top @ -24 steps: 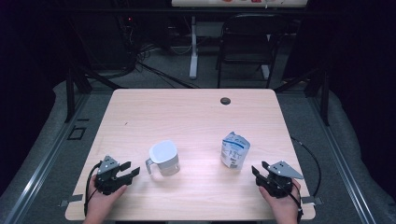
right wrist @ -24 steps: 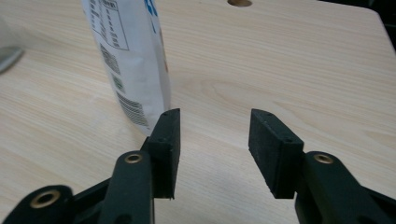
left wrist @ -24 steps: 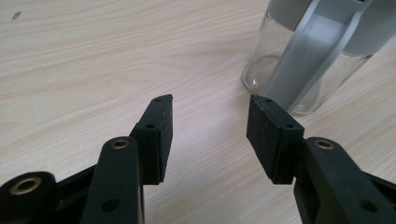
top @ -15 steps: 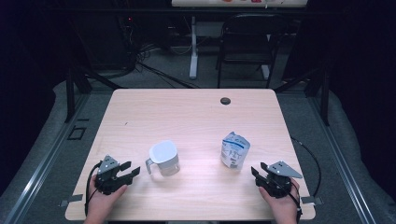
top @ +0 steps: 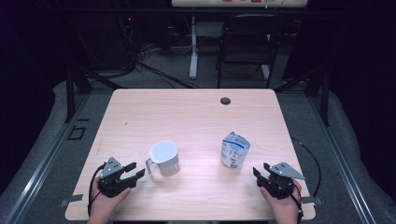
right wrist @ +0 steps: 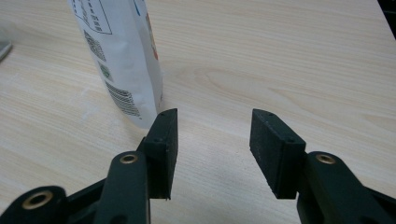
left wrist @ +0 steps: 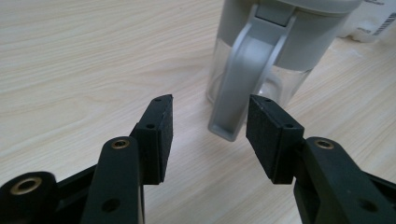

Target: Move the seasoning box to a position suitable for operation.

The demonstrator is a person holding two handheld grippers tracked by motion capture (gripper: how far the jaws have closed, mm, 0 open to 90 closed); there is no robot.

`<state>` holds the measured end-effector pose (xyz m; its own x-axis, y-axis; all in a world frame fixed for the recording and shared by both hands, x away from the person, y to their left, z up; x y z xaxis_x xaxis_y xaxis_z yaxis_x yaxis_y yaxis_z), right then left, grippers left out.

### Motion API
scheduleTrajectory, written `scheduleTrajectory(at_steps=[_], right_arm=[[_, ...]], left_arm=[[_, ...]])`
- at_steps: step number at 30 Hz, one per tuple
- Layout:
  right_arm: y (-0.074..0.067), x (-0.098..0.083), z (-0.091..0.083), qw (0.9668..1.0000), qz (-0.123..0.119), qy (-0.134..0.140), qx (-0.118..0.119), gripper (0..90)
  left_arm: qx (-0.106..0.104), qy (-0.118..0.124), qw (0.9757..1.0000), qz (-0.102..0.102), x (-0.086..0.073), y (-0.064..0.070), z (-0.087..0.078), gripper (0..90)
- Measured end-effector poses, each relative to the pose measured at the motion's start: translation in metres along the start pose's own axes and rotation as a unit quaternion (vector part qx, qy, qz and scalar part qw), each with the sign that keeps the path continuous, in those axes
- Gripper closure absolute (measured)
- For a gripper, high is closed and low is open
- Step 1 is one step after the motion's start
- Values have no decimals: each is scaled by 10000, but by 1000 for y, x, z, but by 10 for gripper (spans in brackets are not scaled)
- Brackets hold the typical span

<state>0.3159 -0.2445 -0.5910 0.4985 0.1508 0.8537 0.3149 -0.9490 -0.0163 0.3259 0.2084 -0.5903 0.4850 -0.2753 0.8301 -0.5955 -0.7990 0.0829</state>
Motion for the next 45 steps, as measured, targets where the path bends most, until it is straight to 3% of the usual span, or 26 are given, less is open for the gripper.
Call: scheduleTrajectory(at_steps=[3, 6, 16, 26, 32, 40, 45], right_arm=[[2, -1, -4, 10000, 49, 24, -30, 512], [6, -3, -8, 9999, 92, 37, -75, 515], [6, -6, -11, 9997, 43, 28, -222, 523], [6, -7, -8, 9997, 149, 12, -208, 498], [5, -8, -6, 9997, 146, -26, -171, 498], [5, -7, -8, 9998, 163, 3, -129, 498], [4, -8, -7, 9998, 156, -29, -105, 498]], left_arm=[[-65, -30, 9999, 85, 2, 6, 6, 510], [6, -96, 9999, 142, 5, 11, 12, 510], [148, -58, 9998, 142, 9, 10, 26, 562], [245, -66, 9996, 116, 11, 7, 26, 674], [373, -4, 9993, 70, 13, 8, 30, 677], [440, -85, 9985, 307, 13, 9, 30, 702], [338, -117, 9986, 401, 13, 12, 30, 705]])
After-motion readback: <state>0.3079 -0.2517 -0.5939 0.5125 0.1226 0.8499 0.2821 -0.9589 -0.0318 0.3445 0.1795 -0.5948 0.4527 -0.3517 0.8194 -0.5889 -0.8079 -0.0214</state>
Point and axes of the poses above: each handheld gripper's, and its own axes: z roughly forward along the jaws, x roughly out of its top, y roughly to its right, the point moved 7 cm from there along z, roughly forward along the jaws, and after that the axes turned 1 degree about z, right-handed, at the moved point
